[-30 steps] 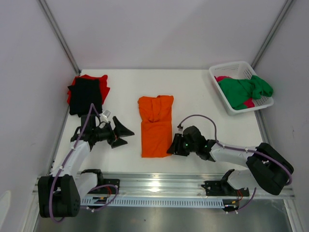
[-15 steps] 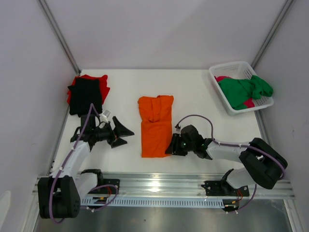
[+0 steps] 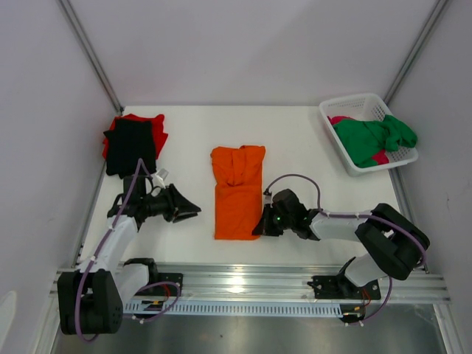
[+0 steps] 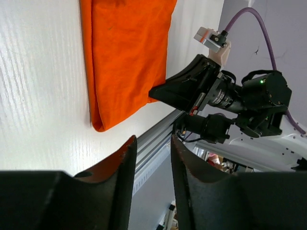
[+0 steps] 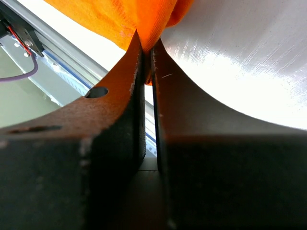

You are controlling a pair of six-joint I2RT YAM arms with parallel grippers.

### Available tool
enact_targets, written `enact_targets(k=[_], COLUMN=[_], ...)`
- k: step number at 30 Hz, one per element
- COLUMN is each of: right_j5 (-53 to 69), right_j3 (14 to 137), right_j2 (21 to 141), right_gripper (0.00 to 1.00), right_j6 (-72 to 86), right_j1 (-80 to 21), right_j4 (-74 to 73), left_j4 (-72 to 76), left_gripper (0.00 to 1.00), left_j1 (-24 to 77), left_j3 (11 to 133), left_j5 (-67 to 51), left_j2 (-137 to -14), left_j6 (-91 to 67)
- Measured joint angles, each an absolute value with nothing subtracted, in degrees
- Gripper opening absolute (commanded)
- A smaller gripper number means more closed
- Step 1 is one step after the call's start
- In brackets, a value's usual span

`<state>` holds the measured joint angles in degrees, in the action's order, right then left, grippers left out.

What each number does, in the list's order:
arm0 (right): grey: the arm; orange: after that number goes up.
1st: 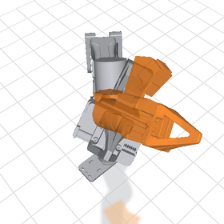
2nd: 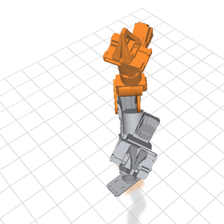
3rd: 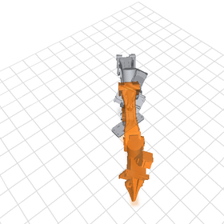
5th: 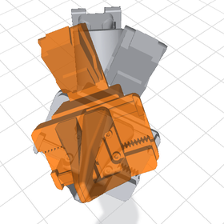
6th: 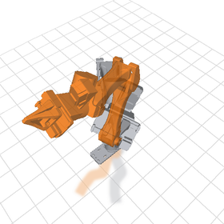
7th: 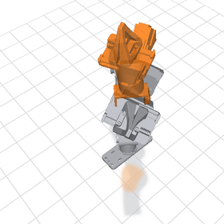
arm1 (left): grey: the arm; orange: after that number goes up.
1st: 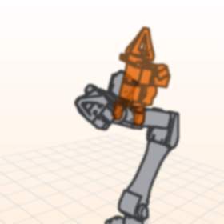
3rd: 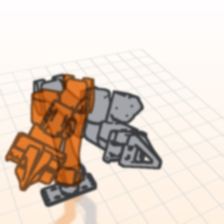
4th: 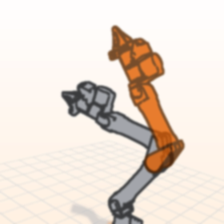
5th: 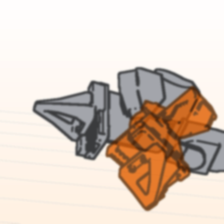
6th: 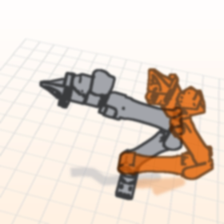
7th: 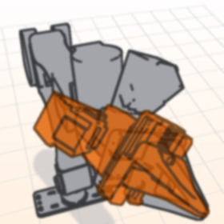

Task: Fold and stack the t-shirts
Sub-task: Grab one side of the 2/3 rectangular tshirt with both arms

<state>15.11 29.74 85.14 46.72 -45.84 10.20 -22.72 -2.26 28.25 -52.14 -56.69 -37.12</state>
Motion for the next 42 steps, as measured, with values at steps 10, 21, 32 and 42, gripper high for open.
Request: enact_targets(k=[10, 21, 32, 42], right_j5=[15.8, 16.4, 16.6, 16.5], right_j3=[29.7, 30.0, 30.5, 30.5], right_j2=[85.5, 86.0, 86.4, 86.4], right_gripper=[0.0, 0.0, 0.0, 0.0], right_j6=[46.6, 46.4, 46.5, 46.5], right_j1=[-45.8, -45.8, -45.8, -45.8], right_j4=[10.6, 11.0, 11.0, 11.0], left_j4=[-27.7, -15.9, -3.3, 3.7], left_gripper=[0.94, 0.93, 0.92, 0.9], left_j1=[-1.2, 4.9, 11.6, 13.3], left_j3=[27.5, 20.9, 21.3, 23.4], left_j5=[-51.2, -51.7, -51.8, -52.8], left_j2=[-59.3, -70.5, -79.4, -85.6], left_j6=[-36.1, -43.2, -49.4, -51.7])
